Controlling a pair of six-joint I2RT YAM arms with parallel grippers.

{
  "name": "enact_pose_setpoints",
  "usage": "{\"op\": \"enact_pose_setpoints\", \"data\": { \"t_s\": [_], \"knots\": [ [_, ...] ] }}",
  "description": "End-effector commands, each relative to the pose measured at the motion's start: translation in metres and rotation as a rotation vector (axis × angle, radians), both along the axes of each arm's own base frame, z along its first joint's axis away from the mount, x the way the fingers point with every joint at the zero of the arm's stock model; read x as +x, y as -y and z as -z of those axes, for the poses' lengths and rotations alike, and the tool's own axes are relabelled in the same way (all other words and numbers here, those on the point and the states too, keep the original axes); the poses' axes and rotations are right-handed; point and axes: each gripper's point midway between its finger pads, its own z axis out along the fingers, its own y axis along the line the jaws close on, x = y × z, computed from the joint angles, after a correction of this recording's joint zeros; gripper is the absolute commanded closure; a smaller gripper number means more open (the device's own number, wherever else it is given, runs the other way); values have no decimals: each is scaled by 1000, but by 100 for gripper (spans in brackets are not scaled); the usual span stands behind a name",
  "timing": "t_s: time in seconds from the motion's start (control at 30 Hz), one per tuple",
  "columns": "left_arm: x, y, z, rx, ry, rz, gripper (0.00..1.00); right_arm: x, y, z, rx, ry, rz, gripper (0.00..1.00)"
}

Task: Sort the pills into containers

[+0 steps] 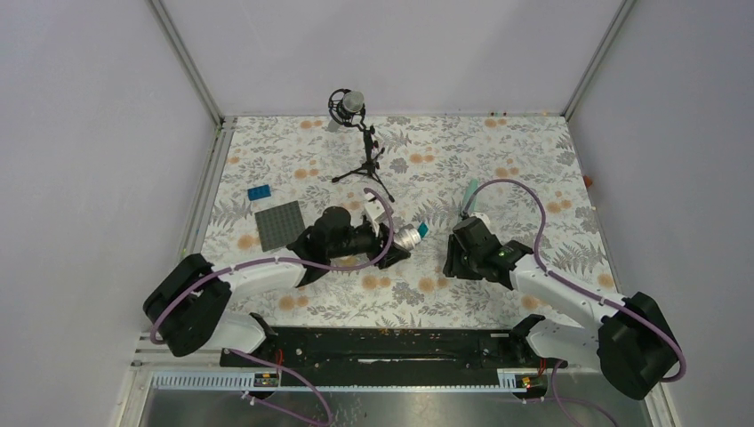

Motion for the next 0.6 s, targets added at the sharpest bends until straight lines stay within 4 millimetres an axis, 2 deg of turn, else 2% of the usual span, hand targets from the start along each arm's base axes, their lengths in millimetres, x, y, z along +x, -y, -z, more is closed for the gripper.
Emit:
{"op": "enact_pose_setpoints", "data": {
  "t_s": [0.0, 0.27, 0.57],
  "knots": [
    [21, 12, -19, -104, 119, -65, 100, 12, 3, 4, -11, 57, 82, 78],
    [31, 19, 5, -86, 142, -104, 100, 3, 13, 28, -77, -4, 104, 66],
    [37, 17, 25, -34, 148, -129, 100, 6, 6, 22, -59, -5, 95, 35]
  ]
}}
